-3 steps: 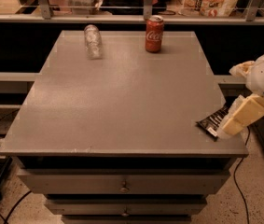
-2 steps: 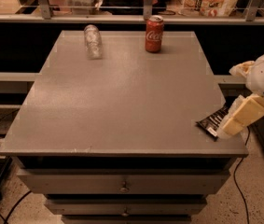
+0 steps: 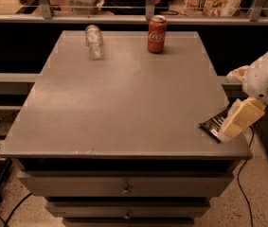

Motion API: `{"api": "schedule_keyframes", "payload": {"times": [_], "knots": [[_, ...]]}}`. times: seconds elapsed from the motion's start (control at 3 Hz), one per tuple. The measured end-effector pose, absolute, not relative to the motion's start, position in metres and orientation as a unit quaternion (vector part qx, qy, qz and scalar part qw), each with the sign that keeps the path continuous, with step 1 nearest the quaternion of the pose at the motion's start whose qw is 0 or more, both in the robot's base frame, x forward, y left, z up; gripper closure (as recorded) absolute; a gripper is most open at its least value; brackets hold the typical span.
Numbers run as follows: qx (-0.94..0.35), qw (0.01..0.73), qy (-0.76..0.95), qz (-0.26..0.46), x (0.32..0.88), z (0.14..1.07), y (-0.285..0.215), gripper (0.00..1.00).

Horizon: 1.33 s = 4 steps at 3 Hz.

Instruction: Move rxbar chocolate near water bottle

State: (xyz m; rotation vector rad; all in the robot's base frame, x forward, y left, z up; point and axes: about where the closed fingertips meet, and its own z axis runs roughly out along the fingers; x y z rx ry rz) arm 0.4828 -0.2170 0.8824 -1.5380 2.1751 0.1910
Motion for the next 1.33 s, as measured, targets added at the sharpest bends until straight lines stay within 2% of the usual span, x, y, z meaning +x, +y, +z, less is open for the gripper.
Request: {"api": "schedule_keyframes", "payload": {"times": [0.67,1.33], "knots": [[-0.543,0.222,0.809,0.035,0.488,0.844,-0.24,0.0],[-0.527,0.212,0.822,0.043,0.486,0.815,-0.242,0.0]]}}
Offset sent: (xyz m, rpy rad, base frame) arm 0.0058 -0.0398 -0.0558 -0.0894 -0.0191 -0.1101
